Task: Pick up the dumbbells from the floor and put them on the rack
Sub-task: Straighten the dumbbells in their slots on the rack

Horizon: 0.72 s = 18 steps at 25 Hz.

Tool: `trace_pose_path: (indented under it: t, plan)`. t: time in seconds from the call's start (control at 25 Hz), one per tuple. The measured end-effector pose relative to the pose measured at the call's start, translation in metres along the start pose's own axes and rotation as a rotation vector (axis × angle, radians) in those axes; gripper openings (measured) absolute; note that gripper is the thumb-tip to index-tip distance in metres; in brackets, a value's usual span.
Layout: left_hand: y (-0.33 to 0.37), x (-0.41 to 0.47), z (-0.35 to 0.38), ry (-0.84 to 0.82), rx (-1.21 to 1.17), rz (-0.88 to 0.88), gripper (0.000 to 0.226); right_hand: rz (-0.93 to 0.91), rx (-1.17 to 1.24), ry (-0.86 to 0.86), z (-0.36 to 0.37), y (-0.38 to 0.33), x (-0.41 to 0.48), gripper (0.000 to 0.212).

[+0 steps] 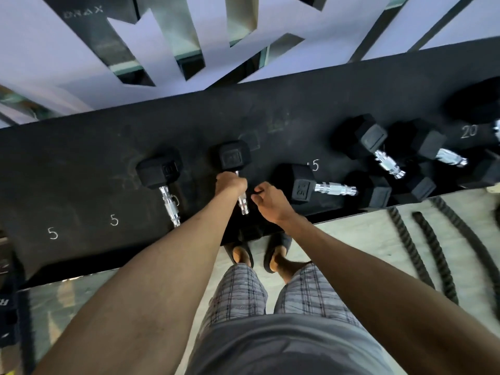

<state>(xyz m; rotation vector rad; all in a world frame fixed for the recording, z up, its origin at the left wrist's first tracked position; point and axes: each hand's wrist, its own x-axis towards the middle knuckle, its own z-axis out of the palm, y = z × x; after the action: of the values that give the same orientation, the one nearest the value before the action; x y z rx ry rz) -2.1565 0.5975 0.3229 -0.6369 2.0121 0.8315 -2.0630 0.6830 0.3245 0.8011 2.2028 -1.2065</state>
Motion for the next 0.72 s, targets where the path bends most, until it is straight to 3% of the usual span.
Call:
trace_pose_path:
  t: [0.12, 0.24, 0.4, 0.56, 0.72]
  plan:
    - [0.012, -0.03, 0.013, -0.033, -0.127, -0.127, 0.049, -0.077, 0.071, 0.01, -0.048, 0.008, -0.014, 0.011]
    - [0.017, -0.053, 0.04, -0.035, -0.249, -0.179, 0.049, -0.126, 0.013, 0.098, -0.101, 0.033, -0.023, 0.016]
    - [0.007, -0.05, 0.101, -0.002, -0.415, -0.254, 0.049, -0.233, -0.326, 0.153, -0.151, 0.095, -0.01, 0.022]
    - [0.012, -0.077, 0.159, -0.002, -0.724, -0.332, 0.039, -0.287, -0.677, 0.027, -0.175, 0.148, 0.002, 0.045]
    - [0.02, -0.089, 0.197, 0.073, -1.115, -0.378, 0.047, -0.388, -0.832, -0.061, -0.181, 0.168, 0.019, 0.041]
